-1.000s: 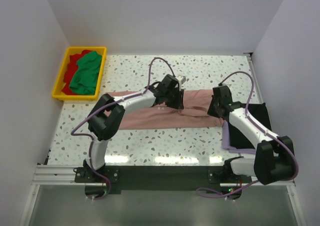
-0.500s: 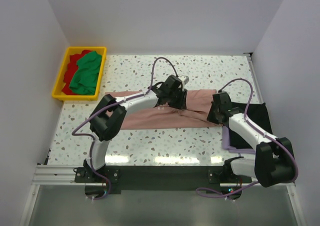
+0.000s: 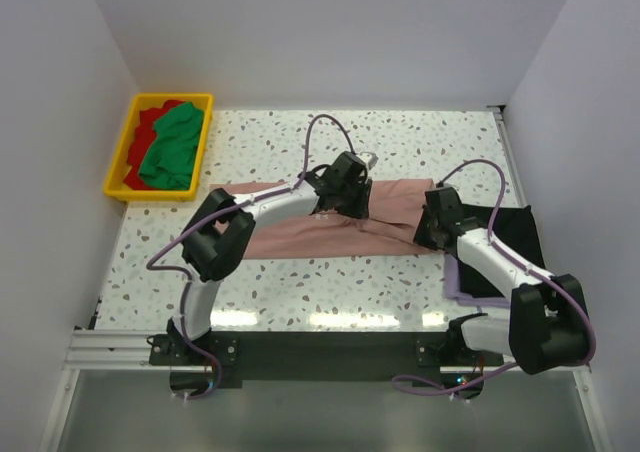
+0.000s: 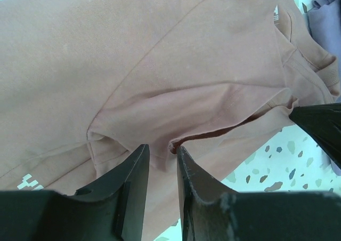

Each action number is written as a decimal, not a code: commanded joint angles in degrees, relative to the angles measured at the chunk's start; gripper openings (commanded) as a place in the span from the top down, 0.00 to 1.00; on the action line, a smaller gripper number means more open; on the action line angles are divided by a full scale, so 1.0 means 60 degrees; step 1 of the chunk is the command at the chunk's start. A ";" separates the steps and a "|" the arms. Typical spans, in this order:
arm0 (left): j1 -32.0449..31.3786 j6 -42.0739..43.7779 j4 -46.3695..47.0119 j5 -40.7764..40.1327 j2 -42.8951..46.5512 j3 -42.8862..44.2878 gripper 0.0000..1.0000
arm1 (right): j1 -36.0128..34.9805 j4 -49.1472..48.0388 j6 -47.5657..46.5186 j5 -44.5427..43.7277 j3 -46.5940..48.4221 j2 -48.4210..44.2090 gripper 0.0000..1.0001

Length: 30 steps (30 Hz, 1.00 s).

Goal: Fold and stack the t-shirts
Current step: Fold the tshirt

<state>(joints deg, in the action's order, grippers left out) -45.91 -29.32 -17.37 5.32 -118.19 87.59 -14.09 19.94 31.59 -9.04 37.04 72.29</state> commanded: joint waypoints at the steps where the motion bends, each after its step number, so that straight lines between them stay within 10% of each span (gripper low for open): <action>1: -0.0097 0.0126 -0.0035 -0.0126 -0.0149 0.0518 0.68 | -0.0011 -0.0365 0.0125 -0.0046 -0.0064 -0.0169 0.96; 30: -0.0346 0.0053 0.0316 0.0197 0.0977 -0.1121 0.94 | -0.0011 -0.0277 0.0154 -0.0208 0.0053 -0.0476 0.85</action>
<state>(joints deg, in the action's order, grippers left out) -47.59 -29.30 -17.39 5.82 -117.01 82.89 -14.09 19.70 31.88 -9.15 36.99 71.57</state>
